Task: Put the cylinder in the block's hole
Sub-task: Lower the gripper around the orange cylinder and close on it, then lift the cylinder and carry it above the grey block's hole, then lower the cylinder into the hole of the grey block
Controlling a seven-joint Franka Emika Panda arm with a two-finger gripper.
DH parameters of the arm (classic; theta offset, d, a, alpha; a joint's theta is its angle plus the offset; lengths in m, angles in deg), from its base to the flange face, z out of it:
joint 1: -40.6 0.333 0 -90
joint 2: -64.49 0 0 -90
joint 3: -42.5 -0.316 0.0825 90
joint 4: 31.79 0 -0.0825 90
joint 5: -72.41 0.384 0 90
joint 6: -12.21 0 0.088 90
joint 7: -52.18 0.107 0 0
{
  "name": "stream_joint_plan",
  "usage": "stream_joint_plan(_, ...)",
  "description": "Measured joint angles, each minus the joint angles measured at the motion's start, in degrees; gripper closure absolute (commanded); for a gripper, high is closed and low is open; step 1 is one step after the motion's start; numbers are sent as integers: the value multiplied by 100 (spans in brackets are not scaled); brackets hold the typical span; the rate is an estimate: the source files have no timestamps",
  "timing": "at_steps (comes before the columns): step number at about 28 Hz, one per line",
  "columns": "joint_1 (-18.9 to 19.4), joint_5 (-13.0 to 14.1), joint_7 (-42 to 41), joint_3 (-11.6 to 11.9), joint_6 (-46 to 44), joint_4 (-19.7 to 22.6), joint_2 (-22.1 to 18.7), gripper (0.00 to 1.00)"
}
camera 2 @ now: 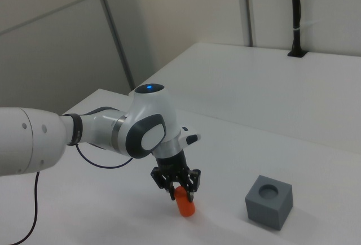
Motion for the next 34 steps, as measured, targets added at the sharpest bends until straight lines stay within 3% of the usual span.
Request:
stream_joint_plan(8,-91,0,5,50,1,-480,-7,99)
stream_joint_plan(12,-430,74,6,90,0,-974,-20,99)
stream_joint_plan(18,-969,427,-44,284,0,-1518,-5,97)
stream_joint_plan(23,-1168,472,-66,406,41,-1678,135,97)
stream_joint_plan(34,-1172,487,-61,543,920,-1704,668,97)
